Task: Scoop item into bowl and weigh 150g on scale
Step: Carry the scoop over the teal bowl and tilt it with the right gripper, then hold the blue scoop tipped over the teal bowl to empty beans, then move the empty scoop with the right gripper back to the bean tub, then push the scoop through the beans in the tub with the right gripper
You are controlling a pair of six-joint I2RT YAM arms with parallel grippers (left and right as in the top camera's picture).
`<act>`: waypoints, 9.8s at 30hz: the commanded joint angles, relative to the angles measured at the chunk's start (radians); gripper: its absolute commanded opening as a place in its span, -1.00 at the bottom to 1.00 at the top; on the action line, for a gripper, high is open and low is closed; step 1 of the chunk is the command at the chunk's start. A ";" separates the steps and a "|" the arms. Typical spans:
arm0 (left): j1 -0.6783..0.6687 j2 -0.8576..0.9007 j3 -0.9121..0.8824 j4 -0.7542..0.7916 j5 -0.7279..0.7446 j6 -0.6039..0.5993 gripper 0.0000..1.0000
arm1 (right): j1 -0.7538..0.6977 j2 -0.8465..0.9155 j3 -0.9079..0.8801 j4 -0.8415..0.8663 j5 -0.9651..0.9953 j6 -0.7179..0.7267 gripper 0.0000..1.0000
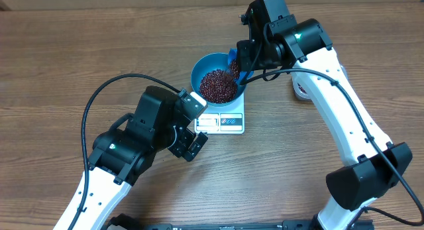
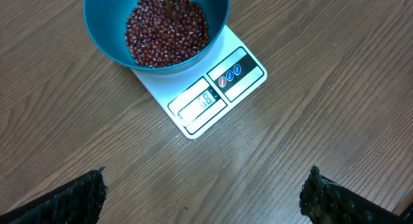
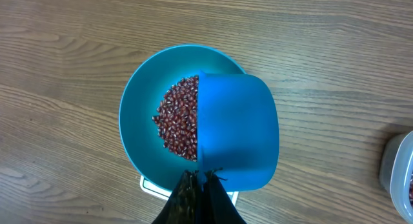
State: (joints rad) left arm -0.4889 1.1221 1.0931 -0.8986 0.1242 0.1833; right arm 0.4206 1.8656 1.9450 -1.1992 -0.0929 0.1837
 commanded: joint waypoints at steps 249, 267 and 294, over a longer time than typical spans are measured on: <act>0.006 0.004 0.015 0.002 0.015 0.012 0.99 | -0.467 -0.008 -0.328 0.202 0.000 0.099 -0.93; 0.006 0.004 0.015 0.002 0.014 0.012 0.99 | -0.722 -0.008 -0.328 0.171 -0.412 -0.037 -0.92; 0.006 0.004 0.015 0.002 0.014 0.012 0.99 | -0.849 -0.009 -0.327 0.116 -0.753 -0.163 -0.93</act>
State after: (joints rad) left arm -0.4889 1.1221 1.0931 -0.8986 0.1246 0.1837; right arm -0.4103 1.8656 1.5822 -1.0824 -0.7536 0.0422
